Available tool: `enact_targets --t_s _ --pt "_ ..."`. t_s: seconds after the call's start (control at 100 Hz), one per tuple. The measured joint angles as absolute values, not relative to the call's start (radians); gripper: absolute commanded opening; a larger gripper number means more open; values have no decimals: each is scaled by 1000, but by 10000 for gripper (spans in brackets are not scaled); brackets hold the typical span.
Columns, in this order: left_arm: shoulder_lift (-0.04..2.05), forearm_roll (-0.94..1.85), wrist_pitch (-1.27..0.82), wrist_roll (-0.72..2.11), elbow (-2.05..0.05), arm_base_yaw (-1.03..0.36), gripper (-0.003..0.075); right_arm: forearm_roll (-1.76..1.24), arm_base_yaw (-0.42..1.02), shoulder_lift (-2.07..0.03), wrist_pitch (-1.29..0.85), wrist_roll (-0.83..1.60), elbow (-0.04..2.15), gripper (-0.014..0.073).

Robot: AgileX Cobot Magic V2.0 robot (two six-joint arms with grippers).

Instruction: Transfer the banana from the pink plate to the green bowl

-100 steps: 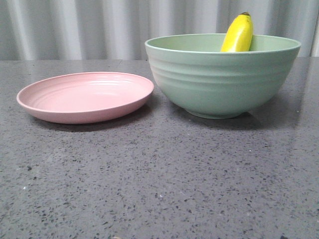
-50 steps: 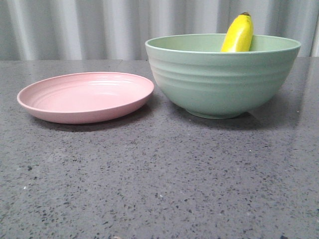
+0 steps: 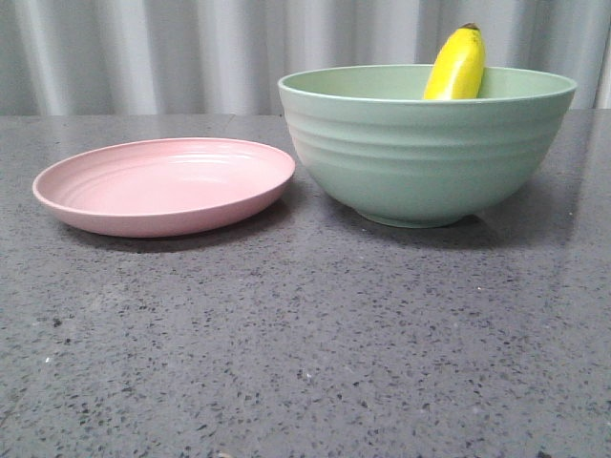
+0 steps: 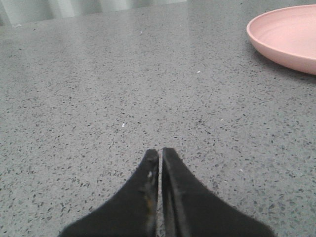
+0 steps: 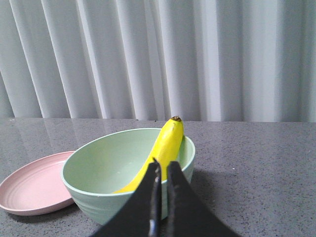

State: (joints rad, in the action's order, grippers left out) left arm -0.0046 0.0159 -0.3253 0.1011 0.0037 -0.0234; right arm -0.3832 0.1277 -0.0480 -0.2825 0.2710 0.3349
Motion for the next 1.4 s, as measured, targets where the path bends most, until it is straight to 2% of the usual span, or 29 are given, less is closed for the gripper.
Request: enact_targets --t_s 0.29,0.51,0.75,1.0,1.16,1.4 --pt "-5 16 -325 101 4 -23 -20 -383 128 -48 -269 271 309 -69" --pt "-5 16 -325 101 4 -23 -20 -375 68 -48 -105 264 180 -69" --pt "-5 16 -325 101 4 -23 -20 -169 -77 -48 -37 13 66 -69" --pt "-5 16 -325 101 4 -23 -20 -21 -152 -45 47 -83 -13 -69" --pt "-5 16 -325 101 4 -23 -20 42 -152 3 -17 -90 -13 -69" --pt "-5 16 -325 101 4 -23 -20 58 -152 10 -228 -92 -13 -69"
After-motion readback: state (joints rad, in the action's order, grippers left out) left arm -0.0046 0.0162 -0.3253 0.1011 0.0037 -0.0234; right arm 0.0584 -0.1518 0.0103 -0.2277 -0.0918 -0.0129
